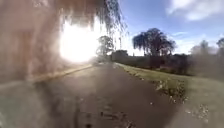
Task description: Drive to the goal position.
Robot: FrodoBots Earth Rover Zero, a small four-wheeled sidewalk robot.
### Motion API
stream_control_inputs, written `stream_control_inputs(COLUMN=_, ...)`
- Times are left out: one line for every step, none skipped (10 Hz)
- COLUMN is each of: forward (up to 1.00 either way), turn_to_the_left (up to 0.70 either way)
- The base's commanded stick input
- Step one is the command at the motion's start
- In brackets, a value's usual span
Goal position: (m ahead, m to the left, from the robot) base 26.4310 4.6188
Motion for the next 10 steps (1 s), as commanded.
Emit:
stream_control_inputs(forward=1.0, turn_to_the_left=0.0)
stream_control_inputs(forward=1.0, turn_to_the_left=0.0)
stream_control_inputs(forward=1.0, turn_to_the_left=0.0)
stream_control_inputs(forward=1.0, turn_to_the_left=0.0)
stream_control_inputs(forward=1.0, turn_to_the_left=0.0)
stream_control_inputs(forward=1.0, turn_to_the_left=0.0)
stream_control_inputs(forward=1.0, turn_to_the_left=0.0)
stream_control_inputs(forward=1.0, turn_to_the_left=0.0)
stream_control_inputs(forward=1.0, turn_to_the_left=0.0)
stream_control_inputs(forward=1.0, turn_to_the_left=0.0)
